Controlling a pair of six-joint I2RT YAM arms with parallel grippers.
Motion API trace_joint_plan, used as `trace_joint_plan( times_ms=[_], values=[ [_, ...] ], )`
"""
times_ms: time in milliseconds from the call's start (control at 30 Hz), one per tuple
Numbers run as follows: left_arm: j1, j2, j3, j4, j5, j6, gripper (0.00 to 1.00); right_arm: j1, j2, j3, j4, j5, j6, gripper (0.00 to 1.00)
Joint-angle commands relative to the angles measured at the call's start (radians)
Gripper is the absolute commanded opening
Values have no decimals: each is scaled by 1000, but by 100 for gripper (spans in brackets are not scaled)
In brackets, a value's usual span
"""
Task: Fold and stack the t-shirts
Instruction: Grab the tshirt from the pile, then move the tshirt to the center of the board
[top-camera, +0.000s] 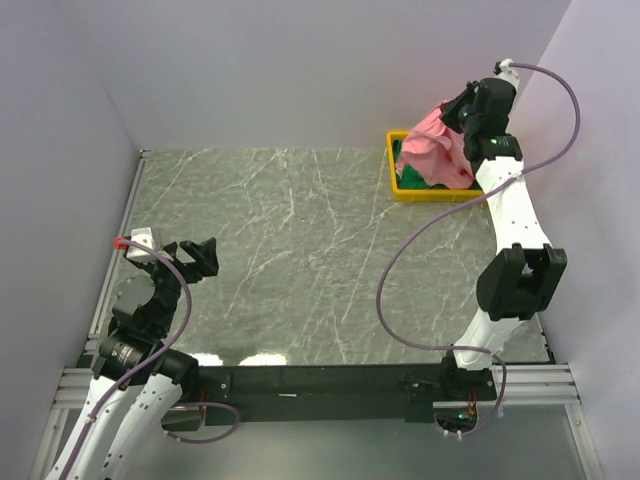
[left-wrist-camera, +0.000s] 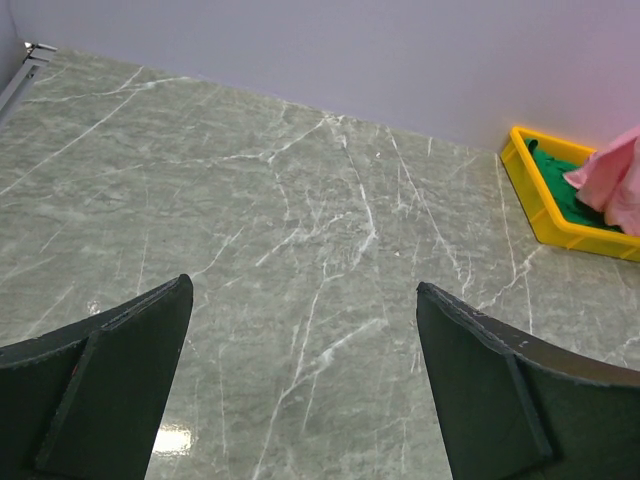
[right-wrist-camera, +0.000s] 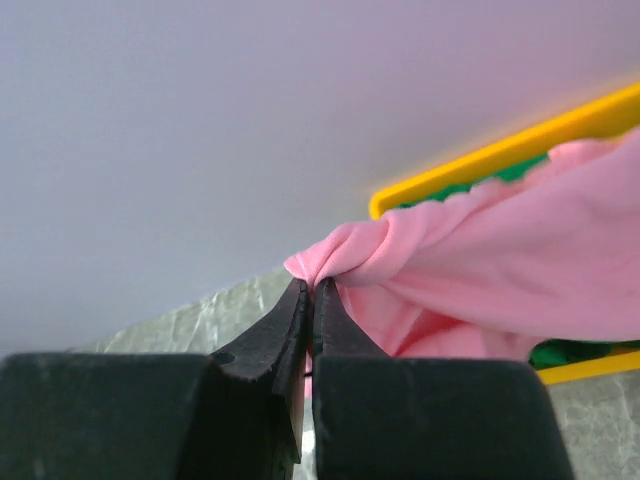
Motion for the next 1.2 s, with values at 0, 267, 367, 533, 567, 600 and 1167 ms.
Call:
trace_joint_plan(
  times_ms=[0, 267, 367, 533, 567, 600, 1167],
  values=[
    [-2, -18, -1, 22, 22, 6, 99, 76, -92, -16, 2, 44, -87, 0],
    [-2, -30, 0, 14, 33, 3, 99, 256, -210, 7, -7, 4, -126, 0],
    [-2, -28, 0, 11, 36, 0, 99, 319, -241, -4, 56, -20, -95, 0],
    [-2, -27, 2, 6, 27, 0, 99, 408, -215, 64, 146, -85, -27, 0],
    [-2, -25, 0, 6, 24, -1, 99, 440, -200, 76, 181, -103, -8, 0],
    [-2, -25, 2, 2, 19, -3, 100, 452, -194, 94, 200, -132, -1, 0],
    [-4, 39, -1, 17, 98, -9, 99, 522, -671, -774, 245, 137, 32, 4]
  ],
)
